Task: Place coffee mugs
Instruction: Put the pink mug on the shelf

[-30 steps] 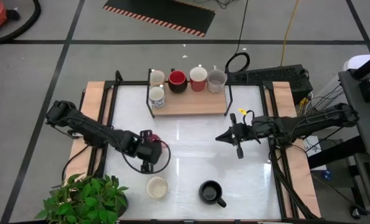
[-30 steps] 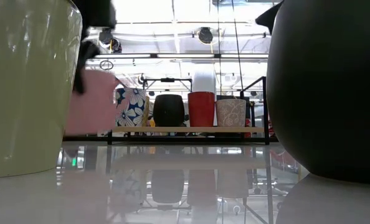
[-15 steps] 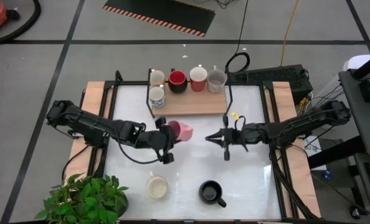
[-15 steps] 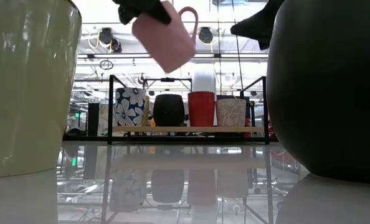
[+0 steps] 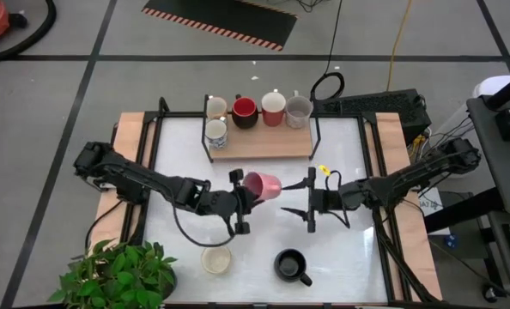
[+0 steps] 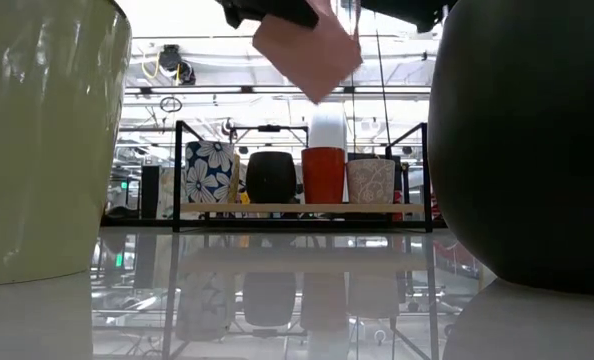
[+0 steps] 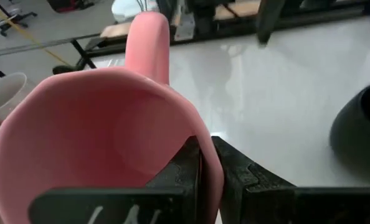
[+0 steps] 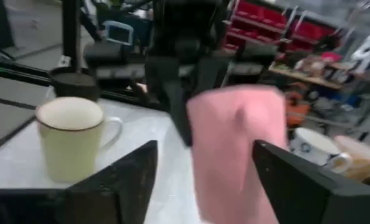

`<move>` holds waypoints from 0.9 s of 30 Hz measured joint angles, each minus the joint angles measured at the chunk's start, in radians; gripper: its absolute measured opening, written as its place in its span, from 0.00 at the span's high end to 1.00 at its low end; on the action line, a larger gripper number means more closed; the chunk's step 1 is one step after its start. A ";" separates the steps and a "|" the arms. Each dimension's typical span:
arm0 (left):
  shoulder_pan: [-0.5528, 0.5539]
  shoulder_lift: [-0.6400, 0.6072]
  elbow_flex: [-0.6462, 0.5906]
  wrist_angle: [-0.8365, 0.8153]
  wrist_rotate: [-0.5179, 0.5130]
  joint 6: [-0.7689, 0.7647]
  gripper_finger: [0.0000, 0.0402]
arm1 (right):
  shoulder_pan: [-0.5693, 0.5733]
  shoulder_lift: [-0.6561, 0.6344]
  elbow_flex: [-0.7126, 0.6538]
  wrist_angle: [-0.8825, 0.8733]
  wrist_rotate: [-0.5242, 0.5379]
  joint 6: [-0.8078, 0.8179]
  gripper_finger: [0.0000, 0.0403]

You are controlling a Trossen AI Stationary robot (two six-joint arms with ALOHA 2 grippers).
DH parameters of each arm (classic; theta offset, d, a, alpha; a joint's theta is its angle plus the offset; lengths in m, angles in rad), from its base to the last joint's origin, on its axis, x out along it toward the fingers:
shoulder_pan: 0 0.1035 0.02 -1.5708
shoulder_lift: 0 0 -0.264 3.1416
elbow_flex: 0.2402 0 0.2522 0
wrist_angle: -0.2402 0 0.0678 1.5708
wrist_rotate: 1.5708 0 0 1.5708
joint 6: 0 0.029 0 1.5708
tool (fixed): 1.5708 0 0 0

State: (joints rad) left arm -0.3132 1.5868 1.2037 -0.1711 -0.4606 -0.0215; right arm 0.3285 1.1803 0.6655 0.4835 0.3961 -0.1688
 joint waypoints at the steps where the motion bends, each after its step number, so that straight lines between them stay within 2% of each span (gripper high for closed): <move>1: -0.003 0.013 0.000 -0.002 -0.002 0.010 0.92 | 0.007 0.001 0.000 0.006 0.022 -0.009 0.34; 5: -0.011 0.058 -0.003 -0.026 0.024 0.020 0.92 | 0.022 -0.001 0.001 0.020 0.098 -0.044 0.30; 10: -0.010 0.074 0.000 0.009 0.007 0.020 0.92 | 0.027 0.000 0.001 0.003 0.100 -0.057 0.33; 20: -0.010 0.077 0.000 0.071 0.020 0.031 0.92 | 0.019 0.001 0.001 -0.077 0.048 -0.056 0.45; 27: -0.009 0.077 0.000 0.102 0.025 0.028 0.92 | -0.012 0.014 -0.014 -0.105 0.048 -0.040 0.61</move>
State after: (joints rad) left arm -0.3221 1.6634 1.2037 -0.0690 -0.4353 0.0062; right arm 0.3162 1.1942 0.6512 0.3786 0.4442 -0.2092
